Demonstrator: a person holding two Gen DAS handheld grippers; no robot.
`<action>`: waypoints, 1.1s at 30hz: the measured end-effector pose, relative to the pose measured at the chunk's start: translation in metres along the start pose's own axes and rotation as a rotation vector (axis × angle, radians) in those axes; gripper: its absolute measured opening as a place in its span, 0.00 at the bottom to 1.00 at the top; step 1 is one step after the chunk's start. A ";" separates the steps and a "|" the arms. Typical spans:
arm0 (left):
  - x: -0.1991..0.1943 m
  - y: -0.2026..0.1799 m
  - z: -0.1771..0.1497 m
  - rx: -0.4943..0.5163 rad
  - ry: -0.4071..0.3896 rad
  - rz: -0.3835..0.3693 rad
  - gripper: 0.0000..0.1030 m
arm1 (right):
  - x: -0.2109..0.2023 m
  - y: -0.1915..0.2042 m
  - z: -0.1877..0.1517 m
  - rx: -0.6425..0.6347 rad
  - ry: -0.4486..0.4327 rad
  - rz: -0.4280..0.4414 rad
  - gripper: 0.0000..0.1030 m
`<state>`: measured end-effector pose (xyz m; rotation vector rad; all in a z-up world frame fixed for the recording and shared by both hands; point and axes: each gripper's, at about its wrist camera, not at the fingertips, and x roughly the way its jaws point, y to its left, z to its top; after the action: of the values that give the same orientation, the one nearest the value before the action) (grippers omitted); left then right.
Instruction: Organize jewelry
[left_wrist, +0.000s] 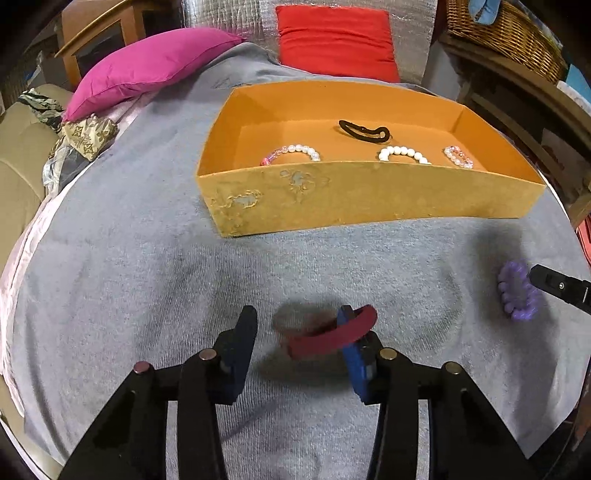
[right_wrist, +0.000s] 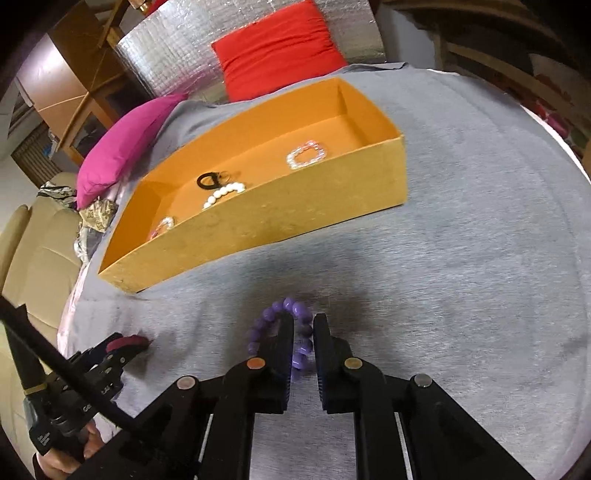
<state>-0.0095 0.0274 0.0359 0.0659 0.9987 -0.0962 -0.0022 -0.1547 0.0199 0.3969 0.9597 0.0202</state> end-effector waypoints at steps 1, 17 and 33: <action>0.001 0.001 0.002 0.003 0.001 -0.002 0.46 | 0.000 0.001 0.001 -0.003 0.001 -0.001 0.13; -0.004 -0.007 0.006 0.138 -0.046 -0.131 0.57 | 0.003 -0.007 -0.002 -0.035 0.085 -0.005 0.21; -0.010 -0.009 0.001 0.153 -0.054 -0.209 0.57 | 0.017 0.006 -0.007 -0.107 0.077 -0.044 0.21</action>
<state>-0.0146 0.0192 0.0451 0.0980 0.9410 -0.3641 0.0026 -0.1438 0.0051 0.2780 1.0386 0.0475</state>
